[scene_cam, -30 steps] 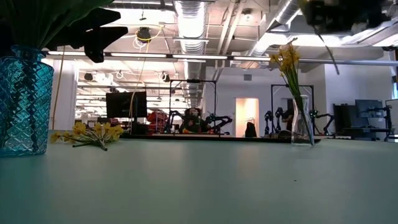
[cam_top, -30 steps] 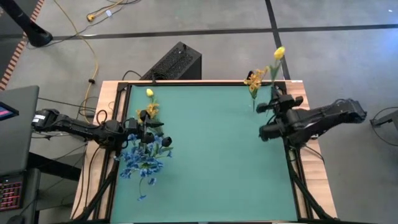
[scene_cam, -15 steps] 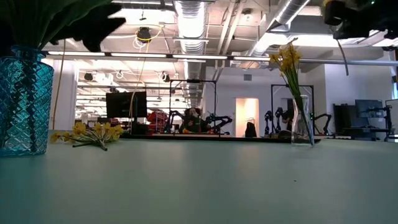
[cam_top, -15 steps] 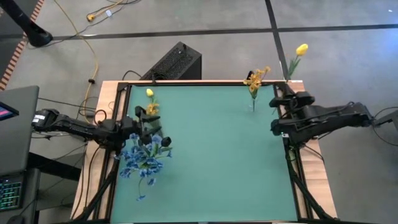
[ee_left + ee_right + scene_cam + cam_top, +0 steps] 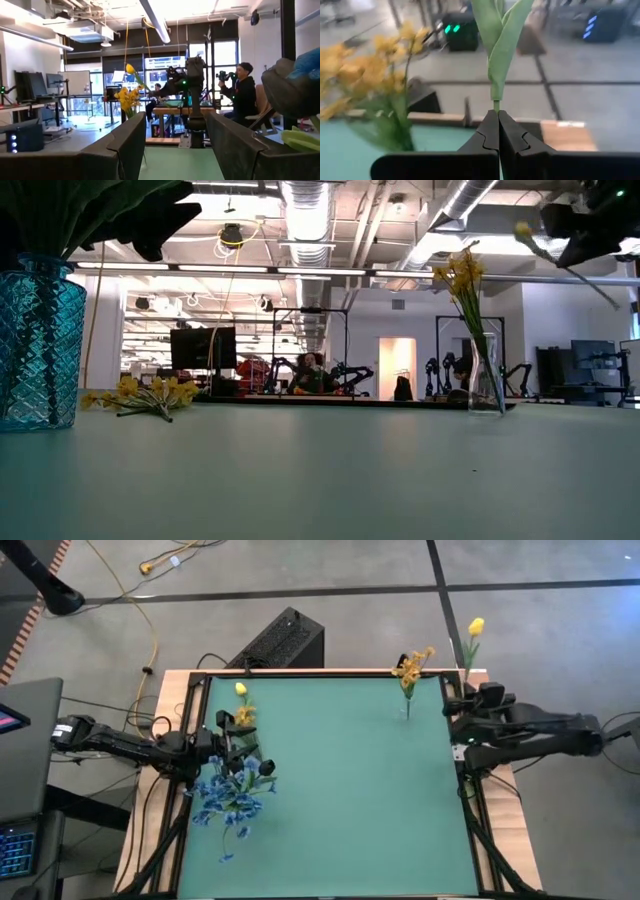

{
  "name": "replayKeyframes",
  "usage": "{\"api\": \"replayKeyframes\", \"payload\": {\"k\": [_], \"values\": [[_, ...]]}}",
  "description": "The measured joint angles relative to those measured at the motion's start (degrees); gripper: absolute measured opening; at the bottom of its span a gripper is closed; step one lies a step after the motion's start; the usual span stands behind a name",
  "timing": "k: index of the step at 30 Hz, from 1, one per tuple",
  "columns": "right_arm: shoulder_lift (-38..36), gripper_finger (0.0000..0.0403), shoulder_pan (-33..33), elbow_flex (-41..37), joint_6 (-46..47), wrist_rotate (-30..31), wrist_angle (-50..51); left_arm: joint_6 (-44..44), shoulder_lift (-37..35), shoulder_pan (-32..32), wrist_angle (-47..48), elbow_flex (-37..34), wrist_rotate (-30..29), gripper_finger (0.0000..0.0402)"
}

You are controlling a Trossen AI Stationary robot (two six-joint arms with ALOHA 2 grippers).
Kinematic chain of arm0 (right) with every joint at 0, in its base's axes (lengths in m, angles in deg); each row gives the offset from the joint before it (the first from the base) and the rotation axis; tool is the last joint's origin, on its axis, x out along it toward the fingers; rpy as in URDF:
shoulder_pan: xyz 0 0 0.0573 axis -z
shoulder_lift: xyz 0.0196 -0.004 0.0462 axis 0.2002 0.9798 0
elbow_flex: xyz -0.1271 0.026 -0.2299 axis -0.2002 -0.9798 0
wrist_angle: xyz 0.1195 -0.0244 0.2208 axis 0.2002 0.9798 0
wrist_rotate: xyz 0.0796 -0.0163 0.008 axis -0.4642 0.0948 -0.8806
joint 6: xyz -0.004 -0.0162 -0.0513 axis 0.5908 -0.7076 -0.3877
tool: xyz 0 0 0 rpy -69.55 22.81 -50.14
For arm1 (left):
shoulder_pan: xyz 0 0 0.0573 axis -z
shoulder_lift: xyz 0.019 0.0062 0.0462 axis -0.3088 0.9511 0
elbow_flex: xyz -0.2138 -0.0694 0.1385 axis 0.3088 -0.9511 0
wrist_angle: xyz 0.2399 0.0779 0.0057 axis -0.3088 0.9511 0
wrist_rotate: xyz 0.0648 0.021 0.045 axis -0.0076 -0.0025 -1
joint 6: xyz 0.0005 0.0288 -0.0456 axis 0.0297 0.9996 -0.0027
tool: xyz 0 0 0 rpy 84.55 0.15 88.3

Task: Sort flowers into vase by color
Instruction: Put the bottom yellow flower into the transparent flower vase

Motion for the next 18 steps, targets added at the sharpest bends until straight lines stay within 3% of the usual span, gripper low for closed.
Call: {"api": "replayKeyframes", "payload": {"k": [5,9,13,18], "values": [[-8.0,0.0018,2.7,0.0,-19.5,-9.8,-14.8,2.2,0.0,0.0,-1.5,0.0,0.0,0.0199],[-14.5,0.0018,4.0,-1.2,-30.2,-9.0,-26.5,3.4,0.0,0.0,-4.1,0.0,0.0,0.0199],[-22.1,0.0018,4.1,-8.3,-43.1,-8.7,-44.1,5.4,0.0,0.0,-6.4,0.0,0.0,0.0199],[-31.1,0.0017,4.8,-17.9,-57.5,-14.0,-66.9,8.0,0.0,-0.1,-8.2,0.0,0.0,0.0199]]}}
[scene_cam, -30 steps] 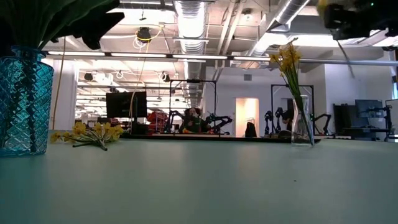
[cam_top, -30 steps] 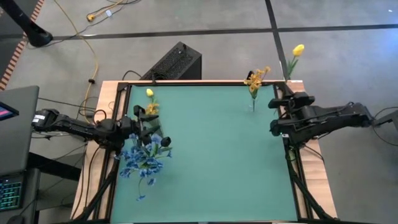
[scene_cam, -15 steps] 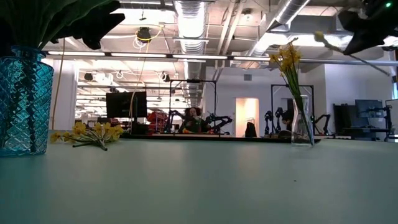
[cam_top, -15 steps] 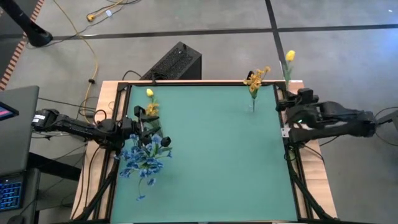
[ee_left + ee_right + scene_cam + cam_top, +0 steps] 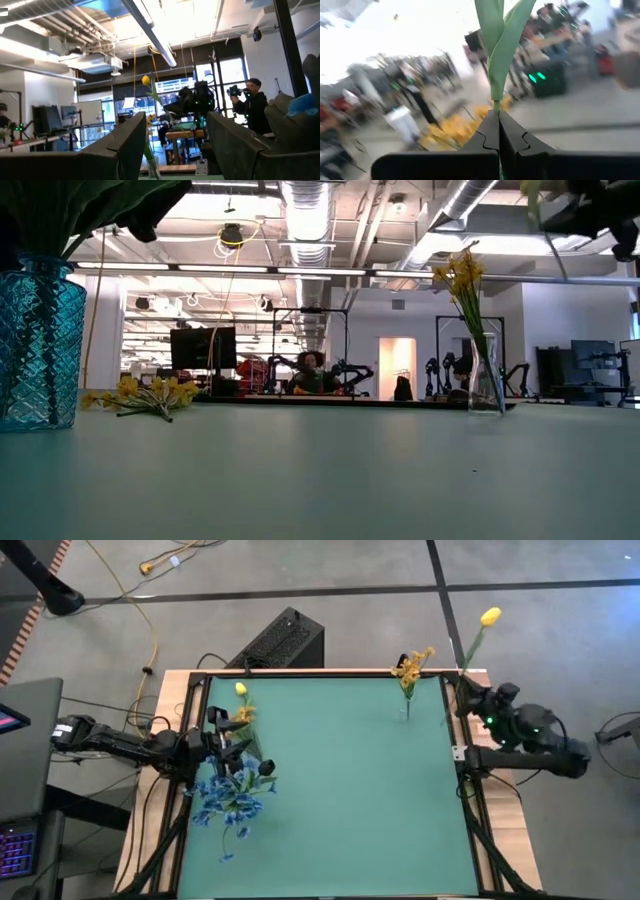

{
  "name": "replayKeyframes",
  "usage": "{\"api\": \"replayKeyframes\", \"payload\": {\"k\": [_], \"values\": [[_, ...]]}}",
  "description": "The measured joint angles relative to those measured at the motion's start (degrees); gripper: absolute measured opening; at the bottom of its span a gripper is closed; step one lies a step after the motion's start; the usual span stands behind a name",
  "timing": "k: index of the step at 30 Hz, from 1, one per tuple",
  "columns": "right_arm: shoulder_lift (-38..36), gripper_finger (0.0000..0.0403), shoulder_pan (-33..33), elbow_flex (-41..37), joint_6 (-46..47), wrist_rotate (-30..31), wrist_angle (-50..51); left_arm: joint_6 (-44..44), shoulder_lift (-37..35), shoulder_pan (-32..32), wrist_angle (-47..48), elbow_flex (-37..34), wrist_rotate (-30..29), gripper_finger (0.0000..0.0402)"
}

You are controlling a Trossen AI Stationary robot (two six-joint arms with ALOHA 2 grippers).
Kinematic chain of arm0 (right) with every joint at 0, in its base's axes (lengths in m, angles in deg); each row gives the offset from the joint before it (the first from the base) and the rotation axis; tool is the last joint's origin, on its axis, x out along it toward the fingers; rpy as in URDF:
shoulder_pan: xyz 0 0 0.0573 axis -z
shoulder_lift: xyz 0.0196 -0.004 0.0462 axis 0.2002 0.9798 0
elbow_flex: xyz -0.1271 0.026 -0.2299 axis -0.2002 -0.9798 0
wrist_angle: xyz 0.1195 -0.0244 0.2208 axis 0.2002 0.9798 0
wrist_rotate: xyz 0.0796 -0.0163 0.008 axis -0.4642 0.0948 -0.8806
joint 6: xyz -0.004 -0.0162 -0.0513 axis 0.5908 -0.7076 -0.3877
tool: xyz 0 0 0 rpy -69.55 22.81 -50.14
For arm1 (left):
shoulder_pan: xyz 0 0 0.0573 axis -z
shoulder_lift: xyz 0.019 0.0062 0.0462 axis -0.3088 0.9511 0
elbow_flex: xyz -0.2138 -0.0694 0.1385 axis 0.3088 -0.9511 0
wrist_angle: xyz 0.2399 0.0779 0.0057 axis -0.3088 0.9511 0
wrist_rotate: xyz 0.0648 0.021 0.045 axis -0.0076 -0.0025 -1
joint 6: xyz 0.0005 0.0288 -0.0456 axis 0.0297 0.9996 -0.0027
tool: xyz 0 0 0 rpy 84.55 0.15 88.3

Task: Sort flowers into vase by color
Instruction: Put the bottom yellow flower into the transparent flower vase

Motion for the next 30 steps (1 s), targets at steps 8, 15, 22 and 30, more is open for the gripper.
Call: {"api": "replayKeyframes", "payload": {"k": [8,15,22,30], "values": [[-1.2,0.0017,4.5,-8.8,-12.3,-12.5,-26.3,1.6,0.4,-0.1,1.7,2.1,0.4,0.0199],[5.6,0.0017,17.2,-16.4,-13.6,-20.3,-40.4,1.6,3.1,-0.1,2.7,3.8,2.1,0.0199],[13.0,0.0017,33.0,-20.3,-8.5,-36.8,-51.4,2.0,4.3,-0.1,2.3,3.8,2.1,0.0199],[20.4,0.0017,40.6,-20.3,-7.3,-43.3,-57.1,2.0,4.3,-0.1,4.6,3.8,2.1,0.0199]]}}
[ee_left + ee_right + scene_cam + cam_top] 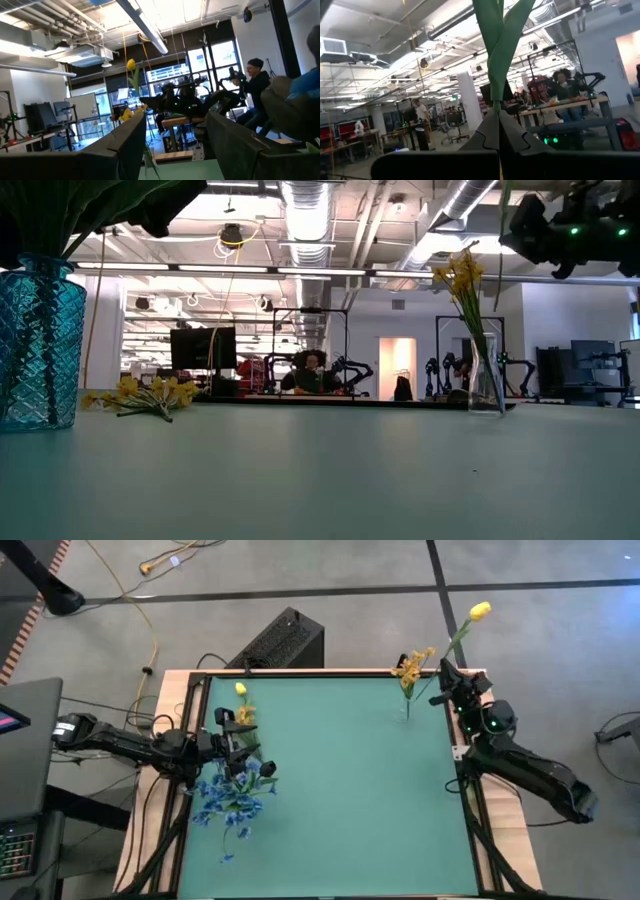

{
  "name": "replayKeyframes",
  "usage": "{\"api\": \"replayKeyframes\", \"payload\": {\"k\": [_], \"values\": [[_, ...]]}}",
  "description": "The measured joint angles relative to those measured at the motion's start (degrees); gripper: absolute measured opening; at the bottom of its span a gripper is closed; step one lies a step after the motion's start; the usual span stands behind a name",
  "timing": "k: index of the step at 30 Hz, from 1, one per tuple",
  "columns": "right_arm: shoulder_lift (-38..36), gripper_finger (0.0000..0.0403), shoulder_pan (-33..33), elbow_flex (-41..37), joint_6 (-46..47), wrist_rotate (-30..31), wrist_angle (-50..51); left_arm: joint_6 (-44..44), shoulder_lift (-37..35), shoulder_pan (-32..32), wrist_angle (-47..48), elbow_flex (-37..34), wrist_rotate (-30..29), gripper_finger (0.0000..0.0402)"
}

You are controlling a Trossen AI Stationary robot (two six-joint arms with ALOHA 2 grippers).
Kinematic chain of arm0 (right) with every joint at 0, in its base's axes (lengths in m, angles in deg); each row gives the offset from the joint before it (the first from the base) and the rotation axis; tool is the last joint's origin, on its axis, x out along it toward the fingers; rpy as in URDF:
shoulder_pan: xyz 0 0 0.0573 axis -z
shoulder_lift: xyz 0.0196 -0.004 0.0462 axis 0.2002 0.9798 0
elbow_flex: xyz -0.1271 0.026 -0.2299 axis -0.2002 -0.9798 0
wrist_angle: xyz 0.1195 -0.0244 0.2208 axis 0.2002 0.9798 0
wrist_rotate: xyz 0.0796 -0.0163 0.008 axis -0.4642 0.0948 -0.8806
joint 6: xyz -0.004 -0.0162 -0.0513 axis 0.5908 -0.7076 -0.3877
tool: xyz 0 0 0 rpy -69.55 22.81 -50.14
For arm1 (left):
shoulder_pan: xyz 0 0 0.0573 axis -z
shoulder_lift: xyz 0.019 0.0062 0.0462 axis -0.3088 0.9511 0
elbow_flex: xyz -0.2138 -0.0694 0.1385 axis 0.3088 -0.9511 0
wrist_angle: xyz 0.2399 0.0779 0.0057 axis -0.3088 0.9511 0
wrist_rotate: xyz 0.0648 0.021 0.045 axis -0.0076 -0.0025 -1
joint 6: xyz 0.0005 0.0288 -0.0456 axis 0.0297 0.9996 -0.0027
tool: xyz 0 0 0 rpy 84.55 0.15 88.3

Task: Sort flowers into vase by color
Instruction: Put the bottom yellow flower into the transparent flower vase

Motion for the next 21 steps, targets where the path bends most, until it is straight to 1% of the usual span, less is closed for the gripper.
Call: {"api": "replayKeyframes", "payload": {"k": [7,10,17,21], "values": [[9.5,0.0017,0.4,0.0,-3.0,0.1,-10.0,-0.1,0.0,0.0,1.1,0.0,0.0,0.0199],[12.6,0.0017,0.4,0.0,-4.7,0.2,-12.6,-0.2,0.0,0.0,1.5,0.0,0.0,0.0199],[18.1,0.0017,0.4,0.0,-5.2,0.4,-13.0,-0.3,0.0,0.0,3.2,0.0,-0.6,0.0199],[20.0,0.0017,-0.5,0.0,-7.6,0.7,-13.5,-0.7,0.0,0.0,4.0,0.0,-0.6,0.0199]]}}
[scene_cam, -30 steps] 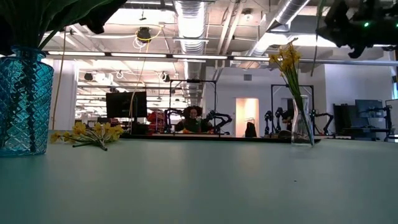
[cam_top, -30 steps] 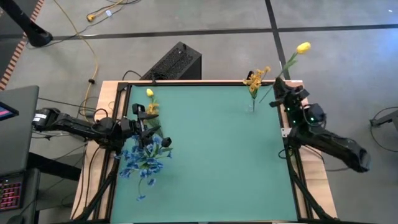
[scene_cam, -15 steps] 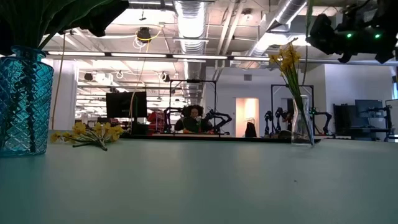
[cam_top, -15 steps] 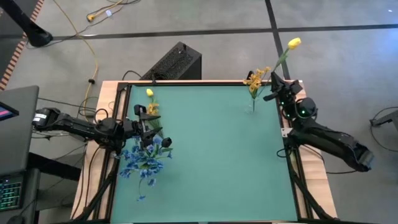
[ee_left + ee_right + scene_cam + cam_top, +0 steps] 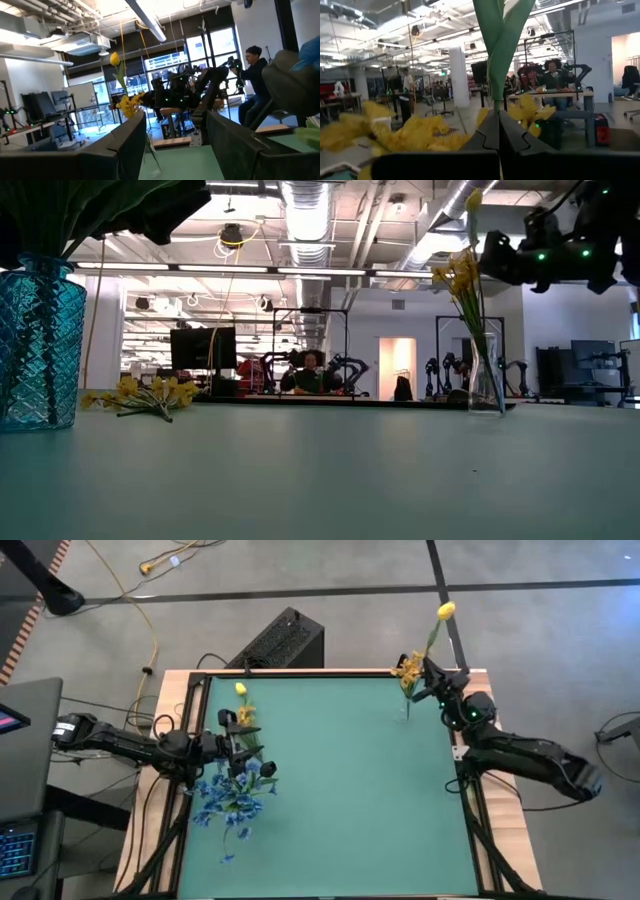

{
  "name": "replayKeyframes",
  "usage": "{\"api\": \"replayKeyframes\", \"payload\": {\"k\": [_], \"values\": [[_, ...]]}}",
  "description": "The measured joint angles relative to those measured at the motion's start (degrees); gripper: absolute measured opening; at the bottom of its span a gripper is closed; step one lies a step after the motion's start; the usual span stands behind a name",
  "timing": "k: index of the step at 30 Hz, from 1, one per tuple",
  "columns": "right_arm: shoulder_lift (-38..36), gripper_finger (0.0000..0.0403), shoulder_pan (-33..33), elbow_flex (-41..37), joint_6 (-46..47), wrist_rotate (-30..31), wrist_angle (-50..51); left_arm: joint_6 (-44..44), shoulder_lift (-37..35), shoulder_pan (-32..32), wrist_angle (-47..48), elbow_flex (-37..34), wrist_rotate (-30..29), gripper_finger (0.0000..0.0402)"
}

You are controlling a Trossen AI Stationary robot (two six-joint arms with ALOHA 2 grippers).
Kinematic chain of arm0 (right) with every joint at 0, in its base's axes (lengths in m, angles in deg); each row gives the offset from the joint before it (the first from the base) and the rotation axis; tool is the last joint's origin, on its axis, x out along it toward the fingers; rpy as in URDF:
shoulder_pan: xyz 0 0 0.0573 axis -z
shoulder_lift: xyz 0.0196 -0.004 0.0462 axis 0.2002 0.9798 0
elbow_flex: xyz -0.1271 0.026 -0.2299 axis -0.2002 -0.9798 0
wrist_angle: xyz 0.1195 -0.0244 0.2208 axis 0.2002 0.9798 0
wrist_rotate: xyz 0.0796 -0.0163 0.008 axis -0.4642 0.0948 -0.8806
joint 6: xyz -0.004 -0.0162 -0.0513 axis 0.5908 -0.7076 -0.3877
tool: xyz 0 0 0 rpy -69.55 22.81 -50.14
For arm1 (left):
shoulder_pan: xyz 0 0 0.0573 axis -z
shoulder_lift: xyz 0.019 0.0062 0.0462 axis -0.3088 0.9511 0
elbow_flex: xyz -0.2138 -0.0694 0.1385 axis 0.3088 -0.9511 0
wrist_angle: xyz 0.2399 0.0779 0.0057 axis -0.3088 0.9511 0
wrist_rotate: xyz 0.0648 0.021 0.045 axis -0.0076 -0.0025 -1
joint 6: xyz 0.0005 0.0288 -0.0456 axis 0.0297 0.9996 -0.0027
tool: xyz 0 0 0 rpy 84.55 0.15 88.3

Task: Sort flowers into vase by color
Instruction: Put the bottom yellow flower into the transparent flower vase

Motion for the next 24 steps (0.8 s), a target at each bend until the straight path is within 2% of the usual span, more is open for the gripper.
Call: {"api": "replayKeyframes", "payload": {"k": [15,24], "values": [[-0.1,0.0020,-4.9,0.0,-7.9,3.2,3.8,-2.0,0.0,0.0,1.3,0.0,0.0,0.0199],[-0.1,0.0057,-6.3,0.0,-9.3,4.6,4.4,-2.0,0.0,0.0,1.3,0.0,0.0,0.0199]]}}
